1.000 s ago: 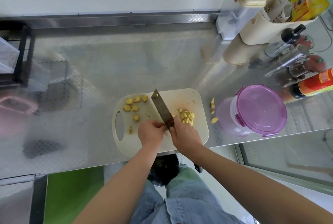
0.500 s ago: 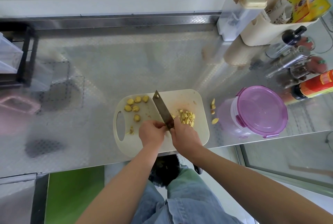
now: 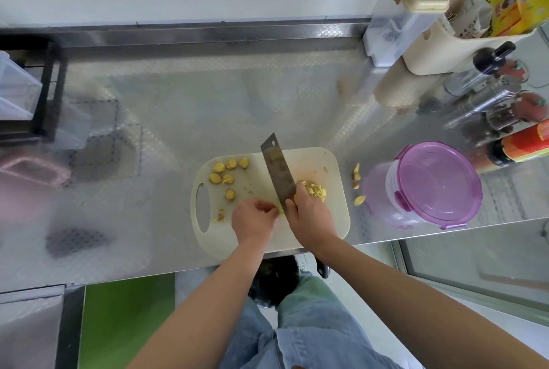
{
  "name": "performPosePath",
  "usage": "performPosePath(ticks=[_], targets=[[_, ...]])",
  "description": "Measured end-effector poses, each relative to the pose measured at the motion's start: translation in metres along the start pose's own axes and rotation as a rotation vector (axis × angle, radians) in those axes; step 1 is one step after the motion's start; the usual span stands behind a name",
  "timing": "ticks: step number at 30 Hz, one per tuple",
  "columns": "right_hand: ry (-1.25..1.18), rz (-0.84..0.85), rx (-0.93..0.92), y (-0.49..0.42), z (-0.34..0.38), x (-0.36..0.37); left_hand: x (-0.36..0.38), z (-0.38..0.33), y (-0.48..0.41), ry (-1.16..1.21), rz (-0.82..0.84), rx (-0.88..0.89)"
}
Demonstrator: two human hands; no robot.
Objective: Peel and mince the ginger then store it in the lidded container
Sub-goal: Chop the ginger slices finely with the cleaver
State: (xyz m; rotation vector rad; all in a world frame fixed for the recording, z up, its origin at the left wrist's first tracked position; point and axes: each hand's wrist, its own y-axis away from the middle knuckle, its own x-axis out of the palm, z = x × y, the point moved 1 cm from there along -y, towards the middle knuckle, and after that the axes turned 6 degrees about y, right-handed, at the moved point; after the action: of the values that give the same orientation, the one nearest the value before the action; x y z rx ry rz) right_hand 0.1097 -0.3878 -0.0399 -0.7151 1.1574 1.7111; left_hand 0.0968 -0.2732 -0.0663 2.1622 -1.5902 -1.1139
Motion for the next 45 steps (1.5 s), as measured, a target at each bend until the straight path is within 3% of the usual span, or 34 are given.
performPosePath(ticks=[24, 35, 45], targets=[[0.1, 0.086, 0.004, 0.009, 0.005, 0.006, 0.005, 0.007, -0.003, 0.081, 0.007, 0.015], [0.041, -0.011, 0.046, 0.004, -0.005, 0.007, 0.003, 0.004, -0.001, 0.028, 0.0, 0.007], [0.066, 0.003, -0.019, 0.018, -0.006, 0.006, 0.002, 0.007, 0.0, 0.025, 0.0, -0.006]])
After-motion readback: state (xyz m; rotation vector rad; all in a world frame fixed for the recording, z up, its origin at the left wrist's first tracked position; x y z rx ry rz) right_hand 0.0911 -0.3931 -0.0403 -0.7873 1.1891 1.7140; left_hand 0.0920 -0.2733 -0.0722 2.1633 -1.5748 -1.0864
